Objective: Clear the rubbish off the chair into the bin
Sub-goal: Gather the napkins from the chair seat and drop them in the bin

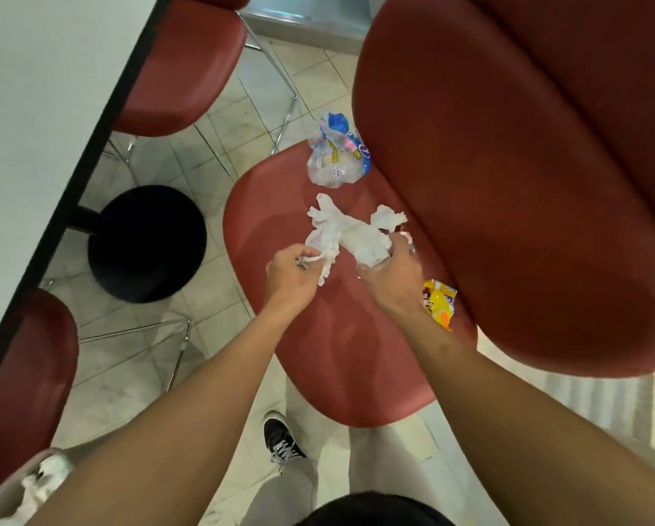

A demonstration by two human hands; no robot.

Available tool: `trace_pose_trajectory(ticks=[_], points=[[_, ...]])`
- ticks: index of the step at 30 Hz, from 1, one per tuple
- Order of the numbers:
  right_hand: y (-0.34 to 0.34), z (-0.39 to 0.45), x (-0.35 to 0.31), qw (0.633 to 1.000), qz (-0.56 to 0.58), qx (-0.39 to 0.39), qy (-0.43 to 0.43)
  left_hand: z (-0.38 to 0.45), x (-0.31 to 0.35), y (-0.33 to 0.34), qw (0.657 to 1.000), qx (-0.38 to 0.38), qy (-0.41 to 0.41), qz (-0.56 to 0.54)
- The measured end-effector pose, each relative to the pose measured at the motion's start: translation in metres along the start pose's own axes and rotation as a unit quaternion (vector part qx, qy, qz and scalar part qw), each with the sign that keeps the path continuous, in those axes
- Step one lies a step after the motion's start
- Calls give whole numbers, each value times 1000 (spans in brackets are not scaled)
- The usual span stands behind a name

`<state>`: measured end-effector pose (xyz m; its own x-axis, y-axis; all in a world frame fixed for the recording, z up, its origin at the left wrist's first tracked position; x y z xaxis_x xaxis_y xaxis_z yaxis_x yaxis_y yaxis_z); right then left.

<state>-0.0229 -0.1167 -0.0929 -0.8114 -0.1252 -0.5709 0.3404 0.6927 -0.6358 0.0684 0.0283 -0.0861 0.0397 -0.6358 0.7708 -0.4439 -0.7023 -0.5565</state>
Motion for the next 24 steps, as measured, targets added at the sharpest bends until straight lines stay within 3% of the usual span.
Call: trace_pose_trajectory(ticks=[16, 24], points=[[62, -225, -4, 998, 5, -47, -39, -171, -92, -154, 993, 33, -78, -87], [111, -233, 12, 996, -12, -67, -53, -202, -117, -179, 985, 97, -98, -101]])
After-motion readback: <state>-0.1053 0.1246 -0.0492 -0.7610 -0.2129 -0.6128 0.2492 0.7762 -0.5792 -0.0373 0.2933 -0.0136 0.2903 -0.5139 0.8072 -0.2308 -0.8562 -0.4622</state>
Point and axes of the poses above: each hand's wrist, its own z-axis towards the middle knuckle, its own y-axis out of the palm, x = y × z, the point moved 3 cm from there along z, towards the middle knuckle, and after that the axes turned 7 degrees about y, right-handed, at the moved point
